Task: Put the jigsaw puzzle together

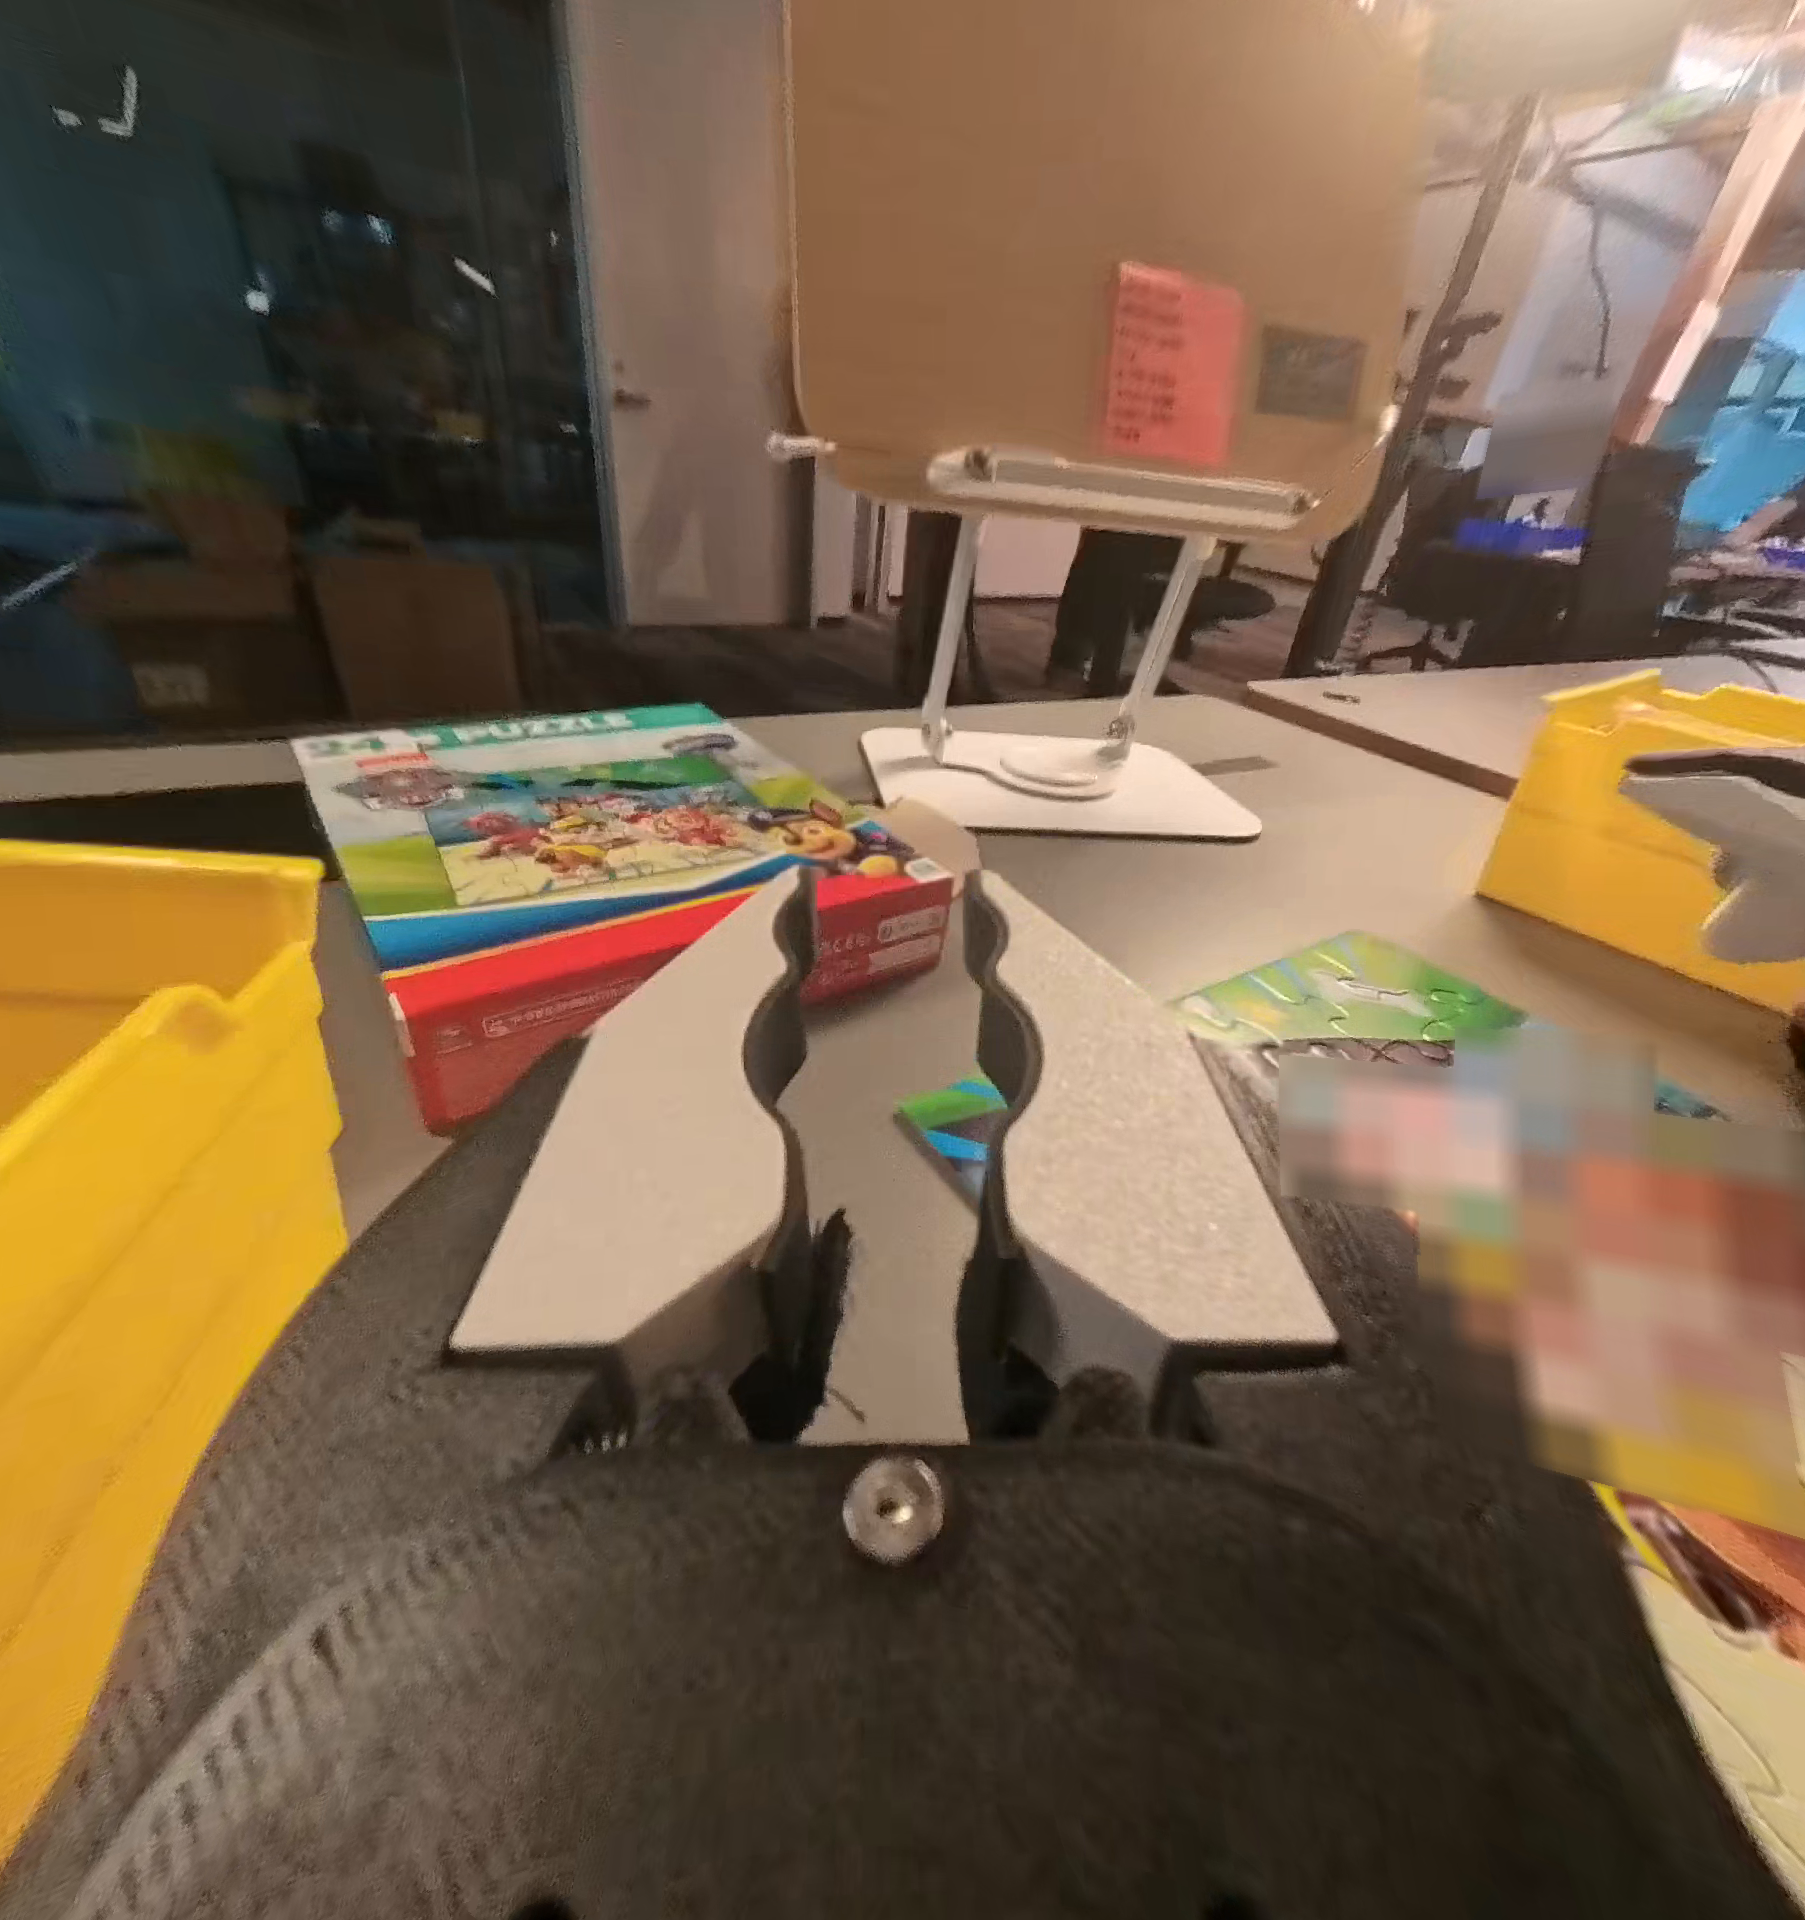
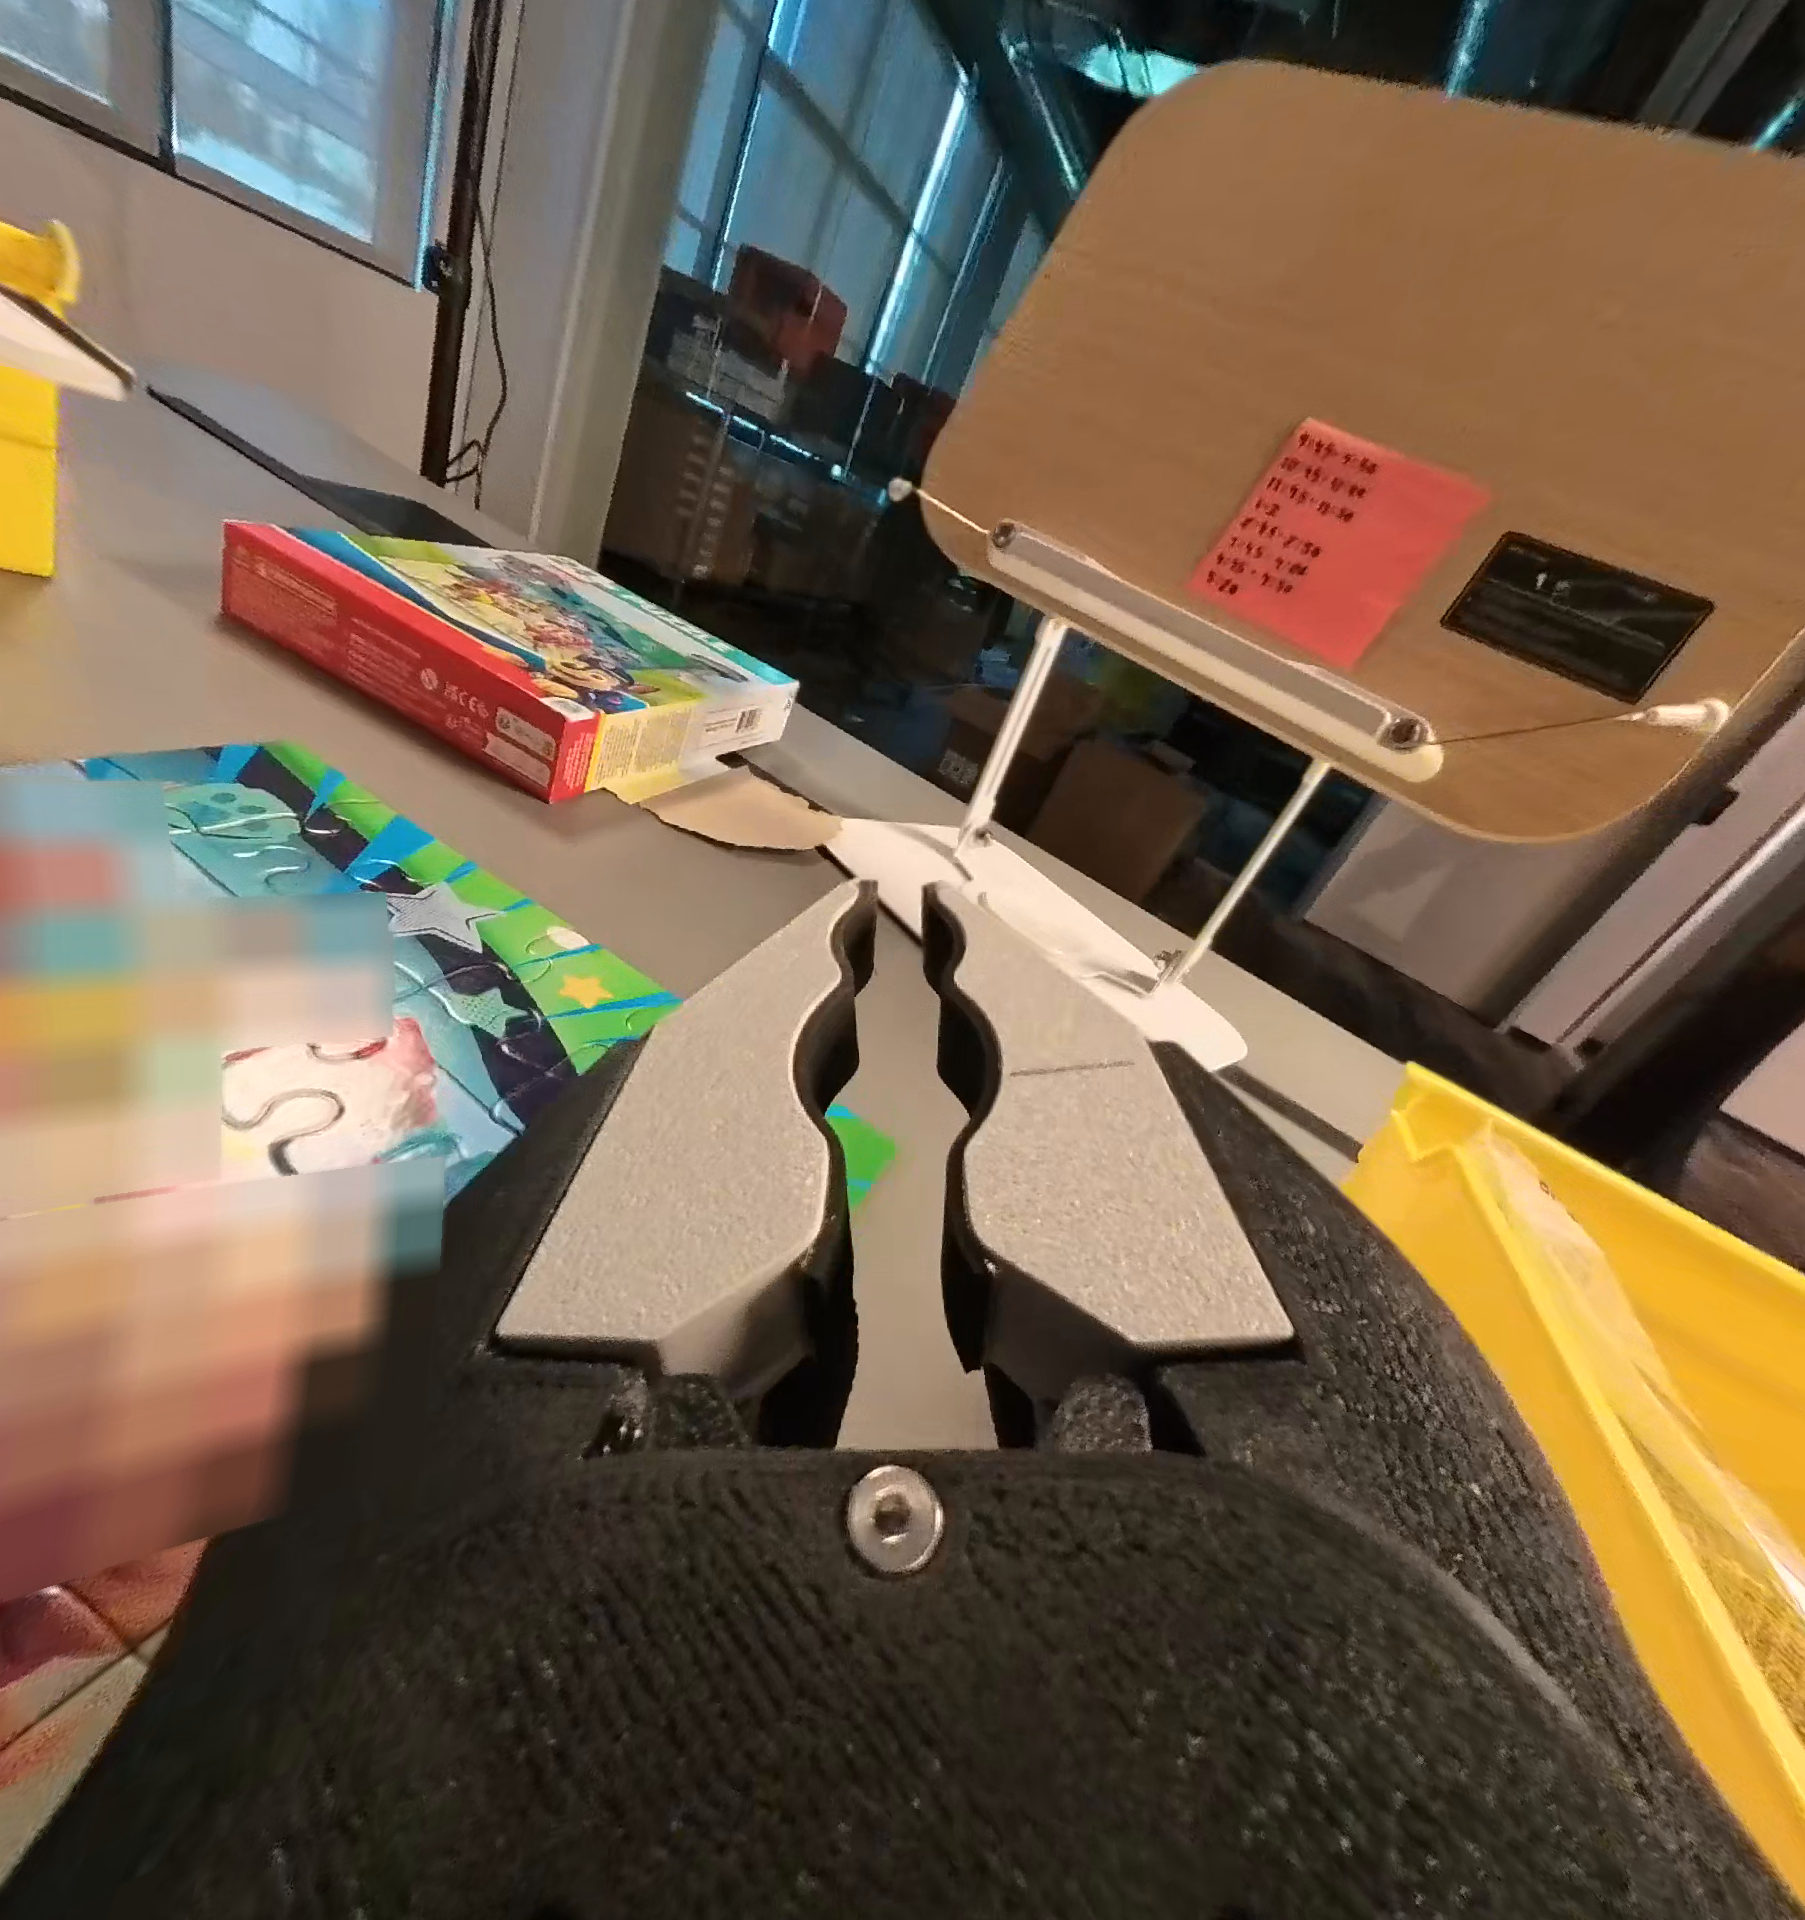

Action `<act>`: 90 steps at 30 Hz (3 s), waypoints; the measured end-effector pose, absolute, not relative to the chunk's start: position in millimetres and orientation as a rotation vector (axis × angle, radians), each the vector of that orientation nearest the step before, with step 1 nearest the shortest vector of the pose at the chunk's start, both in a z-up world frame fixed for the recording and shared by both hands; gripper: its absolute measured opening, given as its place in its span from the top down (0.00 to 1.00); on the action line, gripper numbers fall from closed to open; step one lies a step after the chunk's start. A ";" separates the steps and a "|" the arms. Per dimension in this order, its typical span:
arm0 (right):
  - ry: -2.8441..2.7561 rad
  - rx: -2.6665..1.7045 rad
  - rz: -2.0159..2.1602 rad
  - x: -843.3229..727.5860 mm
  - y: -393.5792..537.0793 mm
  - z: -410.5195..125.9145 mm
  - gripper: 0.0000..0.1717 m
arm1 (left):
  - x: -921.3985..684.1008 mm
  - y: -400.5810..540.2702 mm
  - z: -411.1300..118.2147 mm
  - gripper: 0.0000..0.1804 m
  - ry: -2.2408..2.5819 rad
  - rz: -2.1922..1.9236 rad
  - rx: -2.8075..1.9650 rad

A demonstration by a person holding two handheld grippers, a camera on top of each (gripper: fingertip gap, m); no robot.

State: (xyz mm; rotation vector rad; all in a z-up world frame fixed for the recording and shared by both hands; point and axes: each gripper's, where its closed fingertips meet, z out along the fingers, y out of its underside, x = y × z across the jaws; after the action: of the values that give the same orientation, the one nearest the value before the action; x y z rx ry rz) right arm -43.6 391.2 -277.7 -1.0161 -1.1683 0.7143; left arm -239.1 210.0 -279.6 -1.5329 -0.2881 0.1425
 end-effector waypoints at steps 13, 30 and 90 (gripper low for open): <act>-1.214 -1.005 0.753 -48.9 386.8 -282.0 0.97 | -241.7 213.1 -298.2 0.83 -0.406 -0.055 -1.635; -1.654 -1.172 1.065 -70.1 319.8 -323.0 0.71 | -213.5 218.3 -347.9 0.75 -0.492 -0.391 -1.942; -2.109 -1.266 1.005 -68.3 267.5 -380.1 0.68 | -206.2 223.2 -356.0 0.50 -0.426 -0.291 -2.025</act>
State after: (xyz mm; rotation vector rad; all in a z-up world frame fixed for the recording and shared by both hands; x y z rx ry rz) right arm -68.3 267.5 -380.1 -1.2662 -2.1086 1.0047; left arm -206.2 223.2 -356.0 -2.0250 -0.4260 -0.2908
